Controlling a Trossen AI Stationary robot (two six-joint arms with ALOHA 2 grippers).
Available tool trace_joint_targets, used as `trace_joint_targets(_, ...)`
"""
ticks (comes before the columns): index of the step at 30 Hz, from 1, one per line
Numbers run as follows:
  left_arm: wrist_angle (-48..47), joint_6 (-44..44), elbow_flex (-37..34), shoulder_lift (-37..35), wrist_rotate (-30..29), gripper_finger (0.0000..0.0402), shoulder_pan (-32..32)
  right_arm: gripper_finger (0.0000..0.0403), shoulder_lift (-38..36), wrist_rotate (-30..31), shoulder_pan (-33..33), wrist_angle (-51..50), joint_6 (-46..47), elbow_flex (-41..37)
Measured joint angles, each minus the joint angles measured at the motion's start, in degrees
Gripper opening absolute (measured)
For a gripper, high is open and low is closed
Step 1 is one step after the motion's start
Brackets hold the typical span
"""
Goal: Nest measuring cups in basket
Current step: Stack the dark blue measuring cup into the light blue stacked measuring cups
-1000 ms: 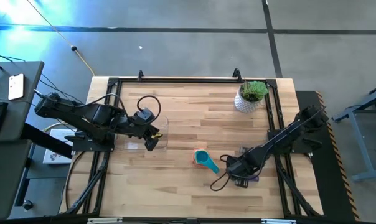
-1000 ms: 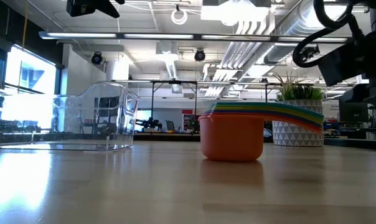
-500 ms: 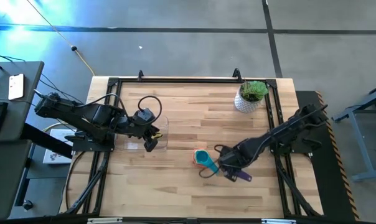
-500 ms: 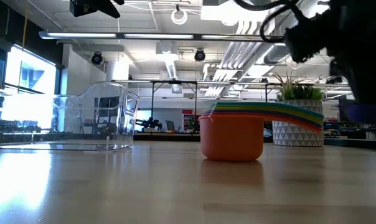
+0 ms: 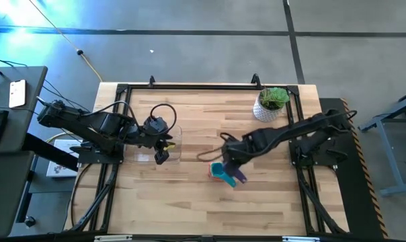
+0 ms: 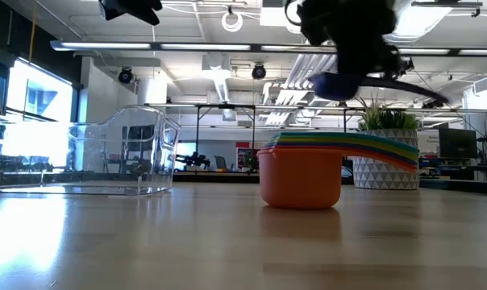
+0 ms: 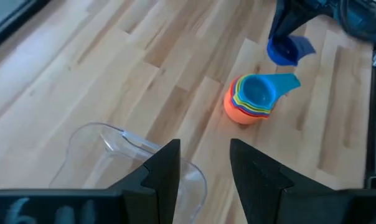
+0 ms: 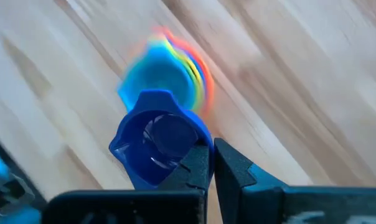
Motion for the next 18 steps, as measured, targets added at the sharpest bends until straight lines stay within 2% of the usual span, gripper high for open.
trace_joint_targets(9, 0.0, 1.9, 0.0, 0.0, -0.7, 0.0131, 0.0, 0.0, 1.7, -1.1, -3.3, 13.4, -4.8, -0.5)
trace_joint_targets(18, -0.2, 4.9, 0.0, 0.0, -0.9, 0.0131, 0.0, 0.0, 6.4, -5.5, -3.9, 13.4, -2.8, -0.5)
